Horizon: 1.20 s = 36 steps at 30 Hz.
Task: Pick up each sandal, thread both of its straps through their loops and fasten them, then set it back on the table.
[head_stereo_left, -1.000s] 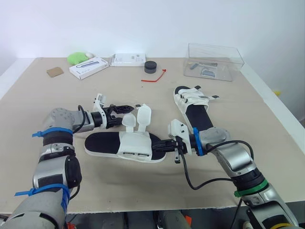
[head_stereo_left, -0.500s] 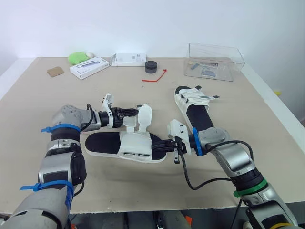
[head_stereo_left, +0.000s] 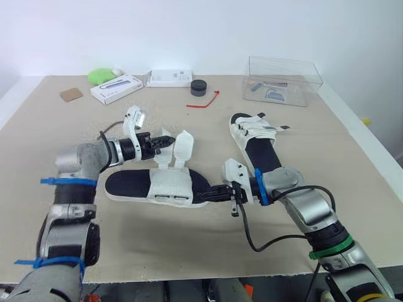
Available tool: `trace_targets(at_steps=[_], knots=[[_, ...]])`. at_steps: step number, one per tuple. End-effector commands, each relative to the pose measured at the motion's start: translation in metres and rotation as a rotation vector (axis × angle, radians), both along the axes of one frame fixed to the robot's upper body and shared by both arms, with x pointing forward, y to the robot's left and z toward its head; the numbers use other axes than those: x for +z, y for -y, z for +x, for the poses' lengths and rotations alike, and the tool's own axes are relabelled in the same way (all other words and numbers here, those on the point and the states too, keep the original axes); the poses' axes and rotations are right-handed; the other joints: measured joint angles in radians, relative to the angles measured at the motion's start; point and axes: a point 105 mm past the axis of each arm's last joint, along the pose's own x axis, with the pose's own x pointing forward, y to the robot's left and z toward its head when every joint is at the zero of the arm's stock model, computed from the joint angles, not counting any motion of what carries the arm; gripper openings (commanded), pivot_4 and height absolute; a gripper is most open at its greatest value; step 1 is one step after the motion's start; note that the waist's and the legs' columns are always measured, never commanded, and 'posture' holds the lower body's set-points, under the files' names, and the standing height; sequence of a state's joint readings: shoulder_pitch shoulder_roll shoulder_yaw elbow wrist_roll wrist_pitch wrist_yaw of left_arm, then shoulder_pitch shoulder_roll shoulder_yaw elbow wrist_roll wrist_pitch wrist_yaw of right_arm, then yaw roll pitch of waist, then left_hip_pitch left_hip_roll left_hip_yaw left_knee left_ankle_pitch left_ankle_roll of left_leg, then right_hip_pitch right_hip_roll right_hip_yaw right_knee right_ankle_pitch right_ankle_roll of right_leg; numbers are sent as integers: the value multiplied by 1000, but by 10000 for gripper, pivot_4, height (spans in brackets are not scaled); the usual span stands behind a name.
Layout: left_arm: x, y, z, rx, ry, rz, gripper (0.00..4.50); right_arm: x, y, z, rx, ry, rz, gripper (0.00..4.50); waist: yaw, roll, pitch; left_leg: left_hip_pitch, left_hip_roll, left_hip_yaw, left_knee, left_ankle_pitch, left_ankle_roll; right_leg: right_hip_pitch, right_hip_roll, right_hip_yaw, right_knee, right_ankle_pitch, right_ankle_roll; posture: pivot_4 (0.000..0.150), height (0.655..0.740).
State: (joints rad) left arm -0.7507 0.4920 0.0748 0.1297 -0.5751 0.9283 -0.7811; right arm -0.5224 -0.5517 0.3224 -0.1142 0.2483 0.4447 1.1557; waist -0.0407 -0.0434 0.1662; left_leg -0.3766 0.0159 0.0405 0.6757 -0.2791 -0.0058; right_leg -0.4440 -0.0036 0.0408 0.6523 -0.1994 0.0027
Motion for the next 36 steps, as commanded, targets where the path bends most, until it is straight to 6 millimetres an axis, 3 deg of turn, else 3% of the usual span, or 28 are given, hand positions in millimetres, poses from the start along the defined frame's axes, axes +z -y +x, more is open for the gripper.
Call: trace_targets(at_steps=[1, 5, 9, 16, 23, 30, 36], knots=[[7, 14, -30, -147, 371, 237, 457, 7, -1, -3, 30, 31, 8, 0, 1, 0, 0, 0, 0, 0, 0, 0, 0, 0, 0, 0, 0, 0, 0, 1500, 7400], [-10, 13, -46, -218, 577, 395, 457, 6, -2, -4, 35, 27, 9, 0, 8, 0, 0, 1, -1, 1, 0, 0, 2, 1, -1, 1, -1, 0, 0, 1500, 7400], [-22, 5, -45, -202, 591, 400, 457, 18, -11, 0, 21, 14, 68, 0, 9, 0, 0, 1, 0, 1, 0, 2, 6, 2, 1, 1, -1, 0, 1, 1500, 7400], [-9, 22, -50, -273, 697, 360, 457, 38, -16, 16, 8, 66, 81, 0, 14, 0, 0, 1, 0, 1, 1, 3, 8, 2, 4, 0, -1, 1, 1, 1500, 7400], [-10, 32, -65, -360, 720, 341, 457, 27, -14, 43, 24, 152, 0, 0, 16, 0, 0, 0, -1, 4, 1, 1, 12, 2, 3, 2, -4, 1, 3, 1500, 7400], [-10, 37, -67, -355, 716, 338, 457, 16, -21, 38, 47, 94, -16, 0, 17, 0, 0, -1, 0, 3, 1, 0, 14, 1, 0, 1, -4, 1, 2, 1500, 7400], [-16, 30, -62, -300, 687, 368, 457, 31, -11, 36, 6, 90, -1, 0, 17, 0, 0, -1, 0, 3, 1, 0, 14, 1, -1, 1, -4, 1, 2, 1500, 7400]])
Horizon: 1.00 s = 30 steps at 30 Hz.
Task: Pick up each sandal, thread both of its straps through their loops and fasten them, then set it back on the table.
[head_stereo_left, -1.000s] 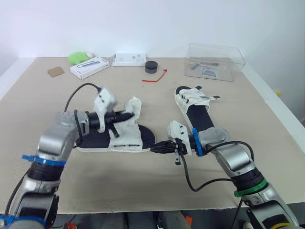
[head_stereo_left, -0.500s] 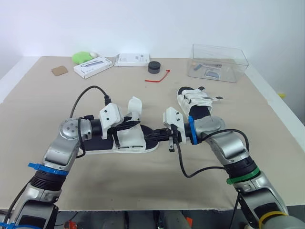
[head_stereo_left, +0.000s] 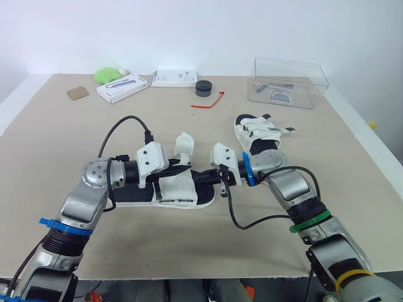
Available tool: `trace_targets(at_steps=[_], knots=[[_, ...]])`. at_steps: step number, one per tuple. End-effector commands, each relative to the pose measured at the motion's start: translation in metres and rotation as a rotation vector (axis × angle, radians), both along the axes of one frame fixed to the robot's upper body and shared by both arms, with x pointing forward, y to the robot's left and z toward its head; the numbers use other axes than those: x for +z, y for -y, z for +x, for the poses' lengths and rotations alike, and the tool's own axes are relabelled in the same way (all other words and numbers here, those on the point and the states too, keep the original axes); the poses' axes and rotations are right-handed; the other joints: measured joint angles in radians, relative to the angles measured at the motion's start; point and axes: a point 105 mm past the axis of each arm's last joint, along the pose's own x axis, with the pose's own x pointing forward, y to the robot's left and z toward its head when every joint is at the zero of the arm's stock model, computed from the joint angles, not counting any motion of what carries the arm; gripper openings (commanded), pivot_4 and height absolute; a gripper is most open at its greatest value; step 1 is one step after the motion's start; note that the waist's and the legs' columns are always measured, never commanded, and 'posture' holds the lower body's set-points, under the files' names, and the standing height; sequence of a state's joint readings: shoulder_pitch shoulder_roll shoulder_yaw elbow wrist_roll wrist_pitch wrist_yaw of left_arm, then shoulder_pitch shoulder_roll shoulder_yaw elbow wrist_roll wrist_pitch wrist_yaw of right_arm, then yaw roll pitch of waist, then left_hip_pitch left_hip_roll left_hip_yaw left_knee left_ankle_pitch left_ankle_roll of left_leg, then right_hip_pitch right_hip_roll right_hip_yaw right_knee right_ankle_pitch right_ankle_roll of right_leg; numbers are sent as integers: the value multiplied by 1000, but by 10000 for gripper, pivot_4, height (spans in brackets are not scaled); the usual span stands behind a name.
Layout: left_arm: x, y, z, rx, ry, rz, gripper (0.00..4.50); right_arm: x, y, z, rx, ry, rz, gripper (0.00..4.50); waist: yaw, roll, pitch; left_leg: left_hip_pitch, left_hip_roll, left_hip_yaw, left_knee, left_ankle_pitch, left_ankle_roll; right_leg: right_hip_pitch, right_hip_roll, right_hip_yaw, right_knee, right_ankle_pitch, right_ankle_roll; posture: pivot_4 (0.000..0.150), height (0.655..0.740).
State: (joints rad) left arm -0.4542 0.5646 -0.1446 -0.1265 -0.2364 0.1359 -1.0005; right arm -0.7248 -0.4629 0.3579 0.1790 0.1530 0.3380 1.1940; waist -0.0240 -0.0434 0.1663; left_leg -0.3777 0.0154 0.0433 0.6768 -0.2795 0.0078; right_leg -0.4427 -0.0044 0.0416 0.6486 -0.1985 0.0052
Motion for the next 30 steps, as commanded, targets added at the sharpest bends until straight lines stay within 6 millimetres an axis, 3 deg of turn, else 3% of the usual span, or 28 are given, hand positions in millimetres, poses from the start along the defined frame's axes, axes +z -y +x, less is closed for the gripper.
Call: trace_targets(at_steps=[1, 4, 6, 14, 19, 24, 30], knots=[[8, 0, -1, 21, 26, -17, 457, 26, 1, -6, 11, 29, 56, 0, 0, 0, 0, 0, 0, 0, 0, 0, 0, 0, 0, 0, 0, 0, 0, 1500, 7400], [9, 1, -1, 22, 28, -21, 457, 26, -3, -23, 53, -15, 61, 0, 0, 0, 0, 0, 0, -1, 0, 0, 0, 0, 1, 0, 0, 0, 0, 1500, 7400], [10, 4, -1, 15, 25, -33, 457, 15, -7, -27, 53, -35, 52, 0, 0, 0, 0, 0, 1, -1, 0, 0, 0, 0, 1, -1, 0, 0, 0, 1500, 7400], [13, 7, -7, -29, 60, -13, 457, -12, -2, -15, -8, -64, 0, 0, 0, 0, 0, 1, 0, 0, 1, 0, 0, 1, 1, -1, 0, 0, 0, 1500, 7400], [1, 2, -26, -165, 253, 164, 457, -13, -3, -16, 3, -66, -9, 0, 0, 0, 0, 1, 1, -1, 1, 0, 0, 1, 2, -1, 0, 0, 0, 1500, 7400], [-2, -12, -33, -254, 487, 297, 457, -13, -2, -16, 10, -60, -20, 0, 1, 0, 0, 1, 0, 0, 1, 0, 0, 1, 0, -1, 0, 0, 0, 1500, 7400], [-5, -27, -22, -295, 671, 428, 457, -13, -3, -18, 25, -56, -27, 0, 2, 0, 0, 1, 0, 0, 1, 0, 0, 1, 0, -1, 0, 0, 0, 1500, 7400]])
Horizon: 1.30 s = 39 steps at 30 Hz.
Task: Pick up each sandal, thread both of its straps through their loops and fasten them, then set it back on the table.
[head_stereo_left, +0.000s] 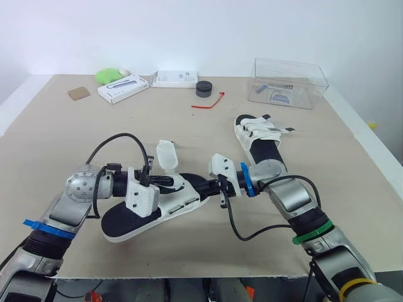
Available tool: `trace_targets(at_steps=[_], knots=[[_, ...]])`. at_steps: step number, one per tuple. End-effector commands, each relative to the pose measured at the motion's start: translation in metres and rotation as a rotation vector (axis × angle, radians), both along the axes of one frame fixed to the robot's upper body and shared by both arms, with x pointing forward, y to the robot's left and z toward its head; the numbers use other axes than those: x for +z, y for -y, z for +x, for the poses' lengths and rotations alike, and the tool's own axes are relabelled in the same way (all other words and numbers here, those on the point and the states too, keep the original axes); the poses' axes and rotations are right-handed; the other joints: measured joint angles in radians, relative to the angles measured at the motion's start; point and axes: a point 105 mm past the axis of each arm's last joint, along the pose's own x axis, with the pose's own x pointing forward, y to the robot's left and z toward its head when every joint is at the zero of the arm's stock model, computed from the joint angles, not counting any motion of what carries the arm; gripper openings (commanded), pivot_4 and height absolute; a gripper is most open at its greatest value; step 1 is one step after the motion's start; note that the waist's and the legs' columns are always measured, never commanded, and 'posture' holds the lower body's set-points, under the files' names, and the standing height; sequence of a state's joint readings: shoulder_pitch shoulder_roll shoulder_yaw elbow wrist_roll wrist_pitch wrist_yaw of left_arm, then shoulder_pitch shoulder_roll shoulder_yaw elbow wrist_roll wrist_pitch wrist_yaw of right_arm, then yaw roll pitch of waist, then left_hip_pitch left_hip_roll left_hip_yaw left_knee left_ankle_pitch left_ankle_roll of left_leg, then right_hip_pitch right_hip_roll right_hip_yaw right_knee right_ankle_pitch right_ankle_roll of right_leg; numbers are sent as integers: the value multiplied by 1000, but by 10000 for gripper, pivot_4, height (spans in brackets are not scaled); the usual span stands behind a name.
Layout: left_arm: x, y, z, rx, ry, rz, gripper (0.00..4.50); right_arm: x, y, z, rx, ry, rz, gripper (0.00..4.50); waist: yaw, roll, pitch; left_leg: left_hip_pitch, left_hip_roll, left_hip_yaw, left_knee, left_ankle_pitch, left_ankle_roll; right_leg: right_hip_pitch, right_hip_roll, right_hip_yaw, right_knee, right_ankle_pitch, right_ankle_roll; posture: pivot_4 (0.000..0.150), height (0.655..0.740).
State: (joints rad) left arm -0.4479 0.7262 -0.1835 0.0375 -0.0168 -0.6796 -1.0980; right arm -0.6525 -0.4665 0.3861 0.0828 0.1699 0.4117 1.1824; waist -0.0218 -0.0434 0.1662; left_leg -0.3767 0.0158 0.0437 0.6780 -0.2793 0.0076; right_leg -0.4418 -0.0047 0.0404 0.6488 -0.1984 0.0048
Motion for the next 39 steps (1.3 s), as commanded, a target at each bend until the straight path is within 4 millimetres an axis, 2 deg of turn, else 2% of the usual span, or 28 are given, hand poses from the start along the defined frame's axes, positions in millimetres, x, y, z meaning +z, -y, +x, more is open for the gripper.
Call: trace_targets(at_steps=[1, 5, 16, 19, 22, 24, 30, 33, 36, 37, 39], knots=[[7, -8, 11, -3, 113, 44, 457, 3, 1, -1, 14, 12, -18, 0, 0, 0, 0, 0, 0, 0, 0, 0, 0, 0, 0, 0, 0, 0, 0, 1500, 7400], [17, 0, 22, -32, 192, 28, 457, 5, -3, -2, 22, 12, -12, 0, -1, 0, 0, 0, 0, 0, 0, 0, 0, 0, 1, -2, 0, 0, 0, 1500, 7400], [37, 16, 35, -176, 382, 86, 457, 12, -4, -5, 19, 11, -5, 0, -2, 0, 0, -1, 0, 0, 0, 0, 0, 0, 1, -3, 0, 0, 0, 1500, 7400], [36, 19, 34, -225, 419, 119, 457, 12, -3, -6, 14, 9, -8, 0, -2, 0, 0, -1, 0, 0, 0, 0, 1, -1, 1, -3, 0, 0, 0, 1500, 7400], [23, 13, 31, -246, 400, 169, 457, 12, -3, -7, 13, 8, -10, 0, -2, 0, 0, -1, 0, 0, 0, 0, 1, -1, 0, -3, 0, 0, 0, 1500, 7400], [17, 10, 31, -212, 368, 156, 457, 12, -3, -8, 13, 8, -9, 0, -2, 0, 0, -1, 0, 0, 0, 0, 1, -1, 0, -3, 0, 0, 0, 1500, 7400], [16, 8, 26, -152, 259, 94, 457, 12, -4, -8, 16, 8, -7, 0, -2, 0, 0, -1, 1, 0, 0, -1, 1, -1, 0, -4, 0, 0, 0, 1500, 7400], [19, 4, 25, -116, 201, 56, 9932, 12, -4, -7, 19, 8, -9, 0, -2, 0, 0, -1, 1, 0, 1, -1, 1, -1, 0, -5, 1, 0, 0, 1500, 7400], [27, 3, 22, -84, 107, 1, 23557, 11, -5, -6, 21, 8, -12, 0, -2, 0, 0, -1, 1, 0, 1, -1, 1, -1, 1, -5, 1, 0, 0, 1500, 7400], [28, 2, 20, -80, 89, -4, 29571, 11, -5, -6, 22, 7, -15, 0, -2, 0, 0, -1, 1, 0, 1, -1, 1, -1, 1, -5, 1, 0, 0, 1500, 7400], [30, 1, 17, -69, 44, -14, 37486, 10, -5, -6, 26, 7, -19, 0, -2, 0, 0, -1, 1, 0, 1, -1, 1, -1, 1, -5, 1, 0, 0, 1500, 7400]])
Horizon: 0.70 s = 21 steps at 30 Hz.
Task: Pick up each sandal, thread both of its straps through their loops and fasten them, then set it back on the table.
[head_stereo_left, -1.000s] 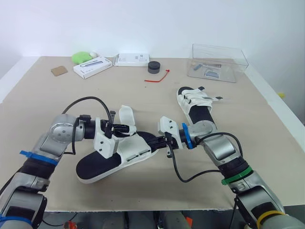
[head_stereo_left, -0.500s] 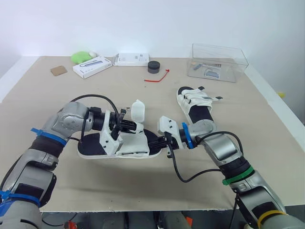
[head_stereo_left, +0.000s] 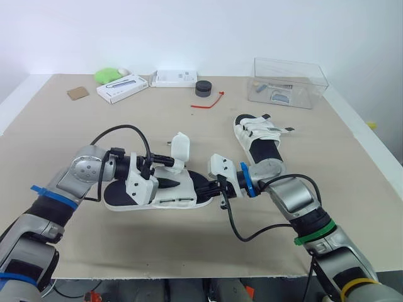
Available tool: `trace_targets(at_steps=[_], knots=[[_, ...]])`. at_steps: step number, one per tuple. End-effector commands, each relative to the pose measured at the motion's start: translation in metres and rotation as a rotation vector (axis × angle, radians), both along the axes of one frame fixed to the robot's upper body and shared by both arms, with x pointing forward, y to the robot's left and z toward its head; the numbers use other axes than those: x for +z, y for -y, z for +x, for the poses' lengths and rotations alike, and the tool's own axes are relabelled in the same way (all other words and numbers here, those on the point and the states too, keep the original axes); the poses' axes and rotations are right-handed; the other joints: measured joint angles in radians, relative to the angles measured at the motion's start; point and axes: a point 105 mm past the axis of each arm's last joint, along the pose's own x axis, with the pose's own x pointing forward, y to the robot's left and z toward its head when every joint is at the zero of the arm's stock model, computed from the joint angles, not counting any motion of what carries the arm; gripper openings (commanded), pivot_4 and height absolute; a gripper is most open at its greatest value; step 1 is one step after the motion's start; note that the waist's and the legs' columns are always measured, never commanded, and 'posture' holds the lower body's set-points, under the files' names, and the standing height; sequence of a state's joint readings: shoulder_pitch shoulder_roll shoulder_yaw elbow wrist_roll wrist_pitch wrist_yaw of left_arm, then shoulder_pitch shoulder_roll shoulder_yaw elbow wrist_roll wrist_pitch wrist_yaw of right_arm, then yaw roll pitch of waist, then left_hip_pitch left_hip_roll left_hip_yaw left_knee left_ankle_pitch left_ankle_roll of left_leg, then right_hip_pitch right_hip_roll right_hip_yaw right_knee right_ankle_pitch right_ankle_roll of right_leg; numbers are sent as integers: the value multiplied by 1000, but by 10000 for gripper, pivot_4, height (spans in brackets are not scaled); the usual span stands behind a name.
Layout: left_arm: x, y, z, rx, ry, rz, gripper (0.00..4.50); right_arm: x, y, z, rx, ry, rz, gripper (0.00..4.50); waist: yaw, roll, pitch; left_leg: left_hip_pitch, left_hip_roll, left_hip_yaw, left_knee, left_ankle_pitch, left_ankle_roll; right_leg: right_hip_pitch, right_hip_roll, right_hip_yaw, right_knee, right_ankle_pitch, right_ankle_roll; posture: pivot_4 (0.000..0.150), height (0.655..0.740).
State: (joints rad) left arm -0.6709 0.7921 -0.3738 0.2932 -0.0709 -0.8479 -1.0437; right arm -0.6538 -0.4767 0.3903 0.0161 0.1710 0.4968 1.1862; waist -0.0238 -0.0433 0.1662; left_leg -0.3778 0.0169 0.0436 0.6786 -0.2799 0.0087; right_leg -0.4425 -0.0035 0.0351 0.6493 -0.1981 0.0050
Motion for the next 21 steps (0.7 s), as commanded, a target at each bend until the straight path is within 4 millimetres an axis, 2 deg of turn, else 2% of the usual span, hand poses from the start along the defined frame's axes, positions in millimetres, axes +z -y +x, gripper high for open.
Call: trace_targets(at_steps=[1, 4, 8, 16, 21], knots=[[23, -2, -8, 16, -57, -79, 37486, 6, -4, 0, 26, 26, 1, 0, -1, 0, 0, 0, 0, 0, 0, 0, 0, 0, 0, 0, 0, 0, 0, 1500, 7400], [25, -5, -14, 48, -168, -103, 37486, 5, -4, 0, 26, 27, 1, 0, -1, 0, 0, 0, 0, 0, 0, 0, 0, 0, 1, 0, 0, 0, 0, 1500, 7400], [15, -14, -32, 91, -336, -73, 37486, 6, -3, 1, 29, 25, -1, 0, -2, 0, 0, 0, 0, -1, 0, 0, 0, 0, 1, 0, 0, 0, 0, 1500, 7400], [14, -25, -37, 223, -537, -105, 37486, 4, -6, 2, 43, 23, -6, 0, 0, 0, 0, 0, 0, -1, 0, 0, -1, 0, 4, 0, 0, -1, 0, 1500, 7400], [10, -23, -48, 273, -704, -160, 37486, 3, -6, 3, 48, 24, -9, 0, 0, 0, 0, 0, 2, -2, 0, 0, -1, 0, 6, 1, 0, -2, -1, 1500, 7400]])
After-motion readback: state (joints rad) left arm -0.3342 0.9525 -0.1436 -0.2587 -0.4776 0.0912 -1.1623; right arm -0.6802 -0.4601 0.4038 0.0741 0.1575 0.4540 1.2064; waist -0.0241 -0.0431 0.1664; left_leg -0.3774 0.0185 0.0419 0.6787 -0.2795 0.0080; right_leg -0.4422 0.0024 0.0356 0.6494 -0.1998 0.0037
